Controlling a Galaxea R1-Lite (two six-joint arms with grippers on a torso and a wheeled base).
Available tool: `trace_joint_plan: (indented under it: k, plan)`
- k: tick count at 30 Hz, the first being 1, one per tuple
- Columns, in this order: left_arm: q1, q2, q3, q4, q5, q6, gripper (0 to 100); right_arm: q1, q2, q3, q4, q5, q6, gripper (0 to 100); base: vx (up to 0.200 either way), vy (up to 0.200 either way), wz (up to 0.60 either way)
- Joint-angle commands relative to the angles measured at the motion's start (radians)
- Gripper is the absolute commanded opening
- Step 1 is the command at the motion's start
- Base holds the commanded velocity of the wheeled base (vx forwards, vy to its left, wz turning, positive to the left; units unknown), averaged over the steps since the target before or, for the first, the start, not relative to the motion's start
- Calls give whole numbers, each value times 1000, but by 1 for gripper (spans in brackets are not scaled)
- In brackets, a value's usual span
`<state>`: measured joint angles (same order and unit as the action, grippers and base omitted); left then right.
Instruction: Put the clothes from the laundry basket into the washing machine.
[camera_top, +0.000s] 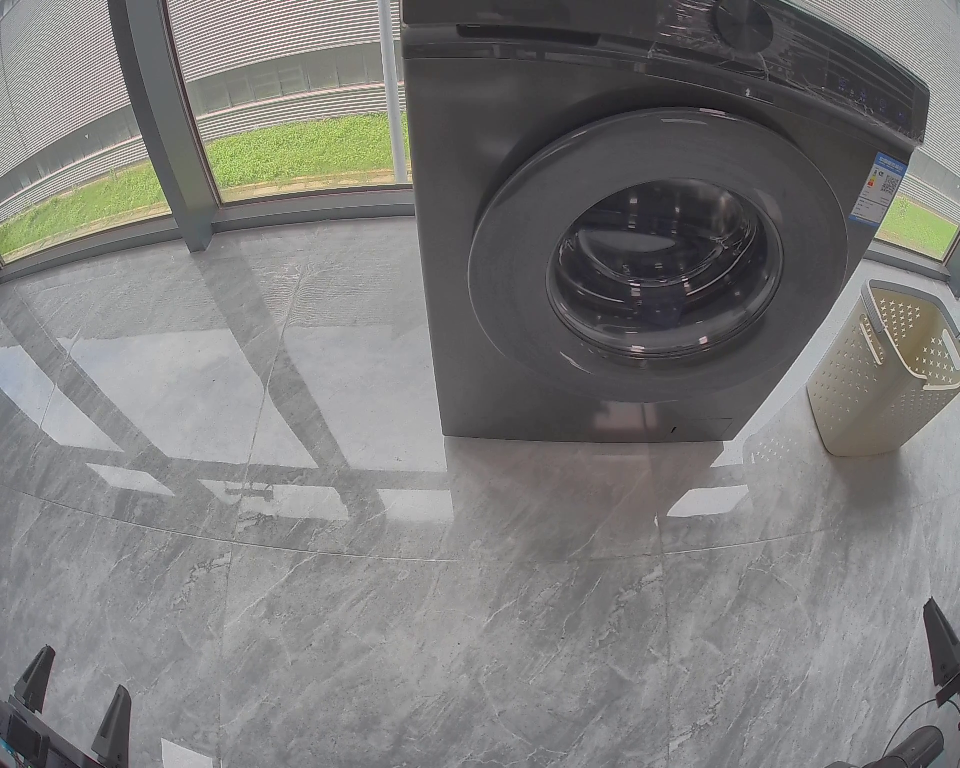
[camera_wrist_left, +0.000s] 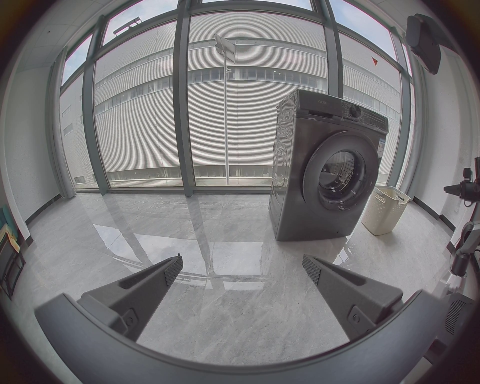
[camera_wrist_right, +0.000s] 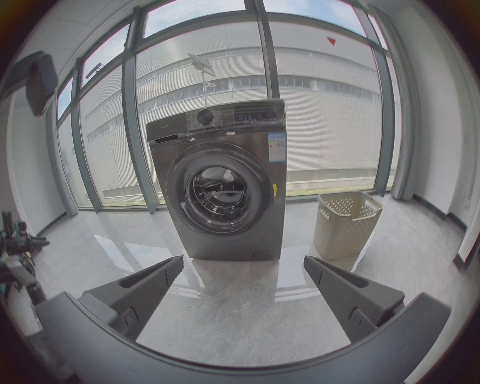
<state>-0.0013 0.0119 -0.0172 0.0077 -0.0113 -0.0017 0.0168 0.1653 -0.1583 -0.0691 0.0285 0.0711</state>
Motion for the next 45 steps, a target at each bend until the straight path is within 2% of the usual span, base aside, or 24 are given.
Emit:
trace_joint_plan:
  k: [1,5,8,9,10,11,14,18,21,24,25,27,32,45]
  plan:
    - [1,-12,16,0,1,0,100,75,431,-46,-193,34,134,100,0,-200,0]
    - [0,-12,16,0,1,0,100,84,600,-38,-376,36,127,100,0,-200,0]
    - [1,-12,16,-2,1,2,100,106,642,-40,-403,36,122,100,0,-200,0]
    - [1,-12,16,-2,2,0,100,186,711,-46,-442,34,124,100,0,-200,0]
    - [0,-12,16,-2,2,0,100,209,723,-47,-451,31,131,100,0,-200,0]
    - [1,-12,16,-2,2,2,100,264,757,-49,-483,24,142,100,0,-200,0]
    - [1,-12,16,-2,2,0,100,313,823,-50,-535,7,167,100,0,-200,0]
    - [0,-12,16,-2,4,0,100,341,902,-61,-604,-1,170,100,0,-200,0]
    - [0,-12,17,0,2,-1,100,425,1017,-84,-706,-7,176,100,0,-200,0]
    - [0,-12,16,-2,2,-1,100,469,1074,-102,-758,-12,174,100,0,-200,0]
    - [0,-12,16,0,2,-3,100,503,1108,-130,-785,-41,176,100,0,0,0]
    - [0,-12,16,0,2,-3,100,517,1137,-162,-799,-67,184,100,0,0,0]
    - [0,-12,16,0,2,-6,100,537,1198,-224,-827,-70,230,100,80,0,0]
    - [-2,-12,16,0,1,-11,100,574,1266,-310,-865,-76,227,100,200,0,0]
